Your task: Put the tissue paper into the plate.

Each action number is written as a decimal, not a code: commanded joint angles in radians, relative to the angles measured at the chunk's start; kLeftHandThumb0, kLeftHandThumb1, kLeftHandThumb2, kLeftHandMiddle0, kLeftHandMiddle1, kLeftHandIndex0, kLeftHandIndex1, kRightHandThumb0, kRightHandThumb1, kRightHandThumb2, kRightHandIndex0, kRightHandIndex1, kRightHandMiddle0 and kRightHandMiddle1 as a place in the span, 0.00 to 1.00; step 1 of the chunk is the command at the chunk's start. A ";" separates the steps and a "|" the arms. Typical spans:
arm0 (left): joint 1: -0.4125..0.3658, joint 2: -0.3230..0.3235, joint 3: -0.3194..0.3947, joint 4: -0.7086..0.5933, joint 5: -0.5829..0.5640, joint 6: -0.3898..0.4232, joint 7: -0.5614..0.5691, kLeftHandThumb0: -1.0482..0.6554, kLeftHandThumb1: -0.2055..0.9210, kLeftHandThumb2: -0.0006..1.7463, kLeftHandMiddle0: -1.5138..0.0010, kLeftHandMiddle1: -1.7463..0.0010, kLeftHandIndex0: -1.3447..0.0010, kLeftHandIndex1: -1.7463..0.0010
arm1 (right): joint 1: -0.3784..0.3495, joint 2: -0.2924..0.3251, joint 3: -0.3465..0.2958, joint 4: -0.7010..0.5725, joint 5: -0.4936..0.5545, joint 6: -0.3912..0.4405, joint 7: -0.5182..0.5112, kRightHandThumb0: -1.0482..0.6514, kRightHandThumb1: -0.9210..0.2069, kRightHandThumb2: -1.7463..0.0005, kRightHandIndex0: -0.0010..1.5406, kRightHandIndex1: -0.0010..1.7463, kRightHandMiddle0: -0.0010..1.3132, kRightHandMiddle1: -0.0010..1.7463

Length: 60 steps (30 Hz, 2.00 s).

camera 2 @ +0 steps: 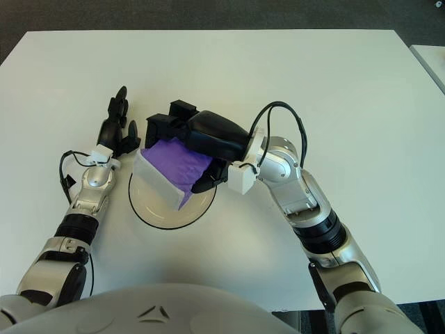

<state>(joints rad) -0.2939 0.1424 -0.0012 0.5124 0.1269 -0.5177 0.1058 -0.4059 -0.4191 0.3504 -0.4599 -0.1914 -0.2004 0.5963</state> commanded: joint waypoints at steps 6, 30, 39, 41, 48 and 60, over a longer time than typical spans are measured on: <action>0.151 -0.021 -0.026 0.103 0.045 0.021 0.031 0.11 1.00 0.51 0.89 0.99 1.00 0.85 | 0.022 0.001 0.015 0.028 0.051 -0.090 0.023 0.62 0.73 0.10 0.51 0.98 0.41 1.00; 0.142 -0.037 -0.022 0.107 0.029 0.041 0.024 0.12 1.00 0.50 0.89 0.99 1.00 0.84 | 0.007 0.010 0.012 0.068 0.009 -0.139 0.016 0.62 0.73 0.10 0.50 0.99 0.41 1.00; 0.149 -0.038 -0.023 0.107 0.027 0.035 0.020 0.12 1.00 0.50 0.89 0.99 1.00 0.86 | -0.014 0.036 0.009 0.101 -0.048 -0.137 -0.017 0.62 0.74 0.09 0.51 0.99 0.42 1.00; 0.150 -0.036 -0.024 0.108 0.027 0.027 0.017 0.12 1.00 0.51 0.90 1.00 1.00 0.87 | -0.021 0.040 0.007 0.109 -0.057 -0.135 -0.021 0.62 0.74 0.09 0.51 0.99 0.42 1.00; 0.154 -0.037 -0.028 0.103 0.027 0.010 0.014 0.12 1.00 0.53 0.90 1.00 1.00 0.87 | -0.032 0.046 0.003 0.117 -0.066 -0.119 -0.021 0.62 0.75 0.09 0.52 0.99 0.43 1.00; 0.162 -0.037 -0.036 0.084 0.040 0.014 0.022 0.12 1.00 0.54 0.87 0.98 1.00 0.86 | -0.052 0.058 0.007 0.133 -0.065 -0.099 -0.016 0.62 0.76 0.08 0.52 0.98 0.43 1.00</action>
<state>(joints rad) -0.2940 0.1409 -0.0049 0.5070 0.1455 -0.5044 0.1216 -0.4399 -0.3688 0.3628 -0.3272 -0.2548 -0.3000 0.5860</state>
